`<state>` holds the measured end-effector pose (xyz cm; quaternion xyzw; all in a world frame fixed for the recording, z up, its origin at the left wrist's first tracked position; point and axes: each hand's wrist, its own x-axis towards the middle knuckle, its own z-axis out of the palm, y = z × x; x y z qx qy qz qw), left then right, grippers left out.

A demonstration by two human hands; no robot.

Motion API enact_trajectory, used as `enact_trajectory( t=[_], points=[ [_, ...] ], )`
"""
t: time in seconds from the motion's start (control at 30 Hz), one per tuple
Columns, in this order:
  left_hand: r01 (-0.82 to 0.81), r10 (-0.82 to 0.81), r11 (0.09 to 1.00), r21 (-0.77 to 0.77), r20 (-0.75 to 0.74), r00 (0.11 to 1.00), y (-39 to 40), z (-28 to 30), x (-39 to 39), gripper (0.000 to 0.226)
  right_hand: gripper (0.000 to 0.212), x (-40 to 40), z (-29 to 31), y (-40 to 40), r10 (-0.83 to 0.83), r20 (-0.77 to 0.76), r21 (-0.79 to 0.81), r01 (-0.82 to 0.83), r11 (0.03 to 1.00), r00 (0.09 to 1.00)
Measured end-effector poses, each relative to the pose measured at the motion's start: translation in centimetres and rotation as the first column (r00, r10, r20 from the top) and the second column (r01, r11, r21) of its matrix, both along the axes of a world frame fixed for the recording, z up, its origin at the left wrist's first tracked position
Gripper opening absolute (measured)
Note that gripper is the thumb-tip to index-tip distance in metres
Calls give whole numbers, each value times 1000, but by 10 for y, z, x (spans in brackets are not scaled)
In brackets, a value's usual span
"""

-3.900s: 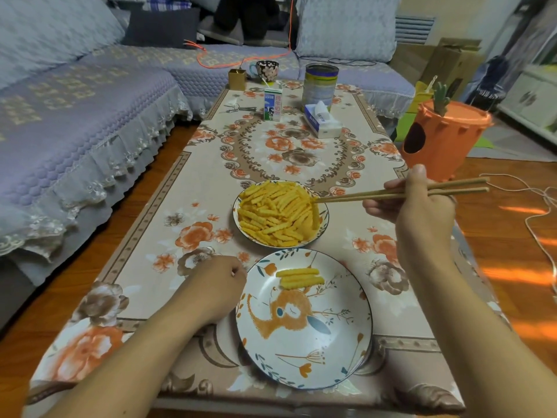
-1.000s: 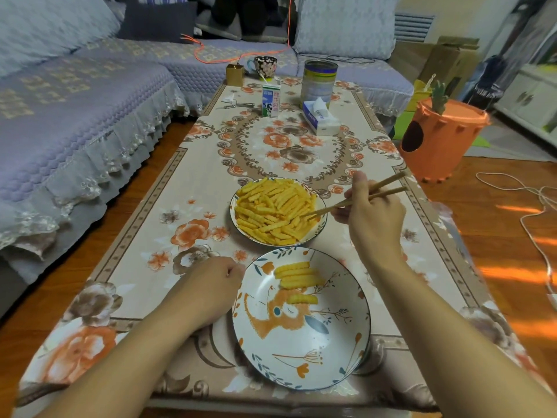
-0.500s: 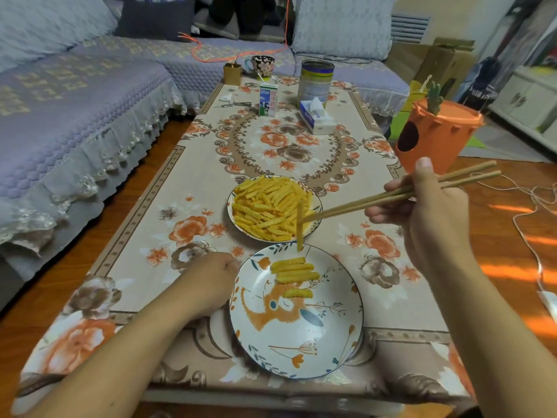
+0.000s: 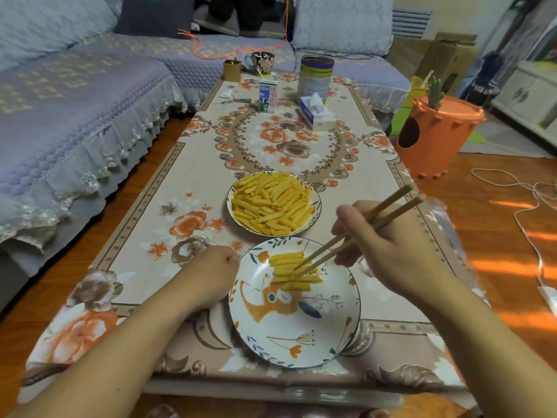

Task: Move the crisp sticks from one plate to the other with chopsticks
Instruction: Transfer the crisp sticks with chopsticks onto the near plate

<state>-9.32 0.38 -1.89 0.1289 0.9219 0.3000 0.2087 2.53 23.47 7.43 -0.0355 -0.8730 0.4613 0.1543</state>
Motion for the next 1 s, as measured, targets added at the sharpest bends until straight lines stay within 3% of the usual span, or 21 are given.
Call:
enact_trajectory(
  t=[0.13,0.27,0.5,0.63,0.77,1.0],
  points=[
    [18,-18,1000,-8,-8,1000,0,-1,-1,26,43,-1,3,11,-63,-10,-106,62,992,998],
    [17,-18,999,-31,-24,1000,0,-2,-2,31,47,-3,-4,10,-48,73,-90,55,994,996],
    [5,-5,1000,-27,-31,1000,0,-3,-2,35,46,-10,-11,11,-40,89,-119,51,992,995],
    [8,-9,1000,-14,-23,1000,-2,-5,-1,36,45,-9,-3,12,-92,53,-211,101,972,994],
    [14,-15,1000,-26,-29,999,-3,-5,1,33,39,-24,-11,12,-228,-79,-353,187,917,971],
    [11,-11,1000,-8,-11,1000,-5,-4,1,33,36,-55,-36,1,-191,-56,-352,159,922,980]
  ],
)
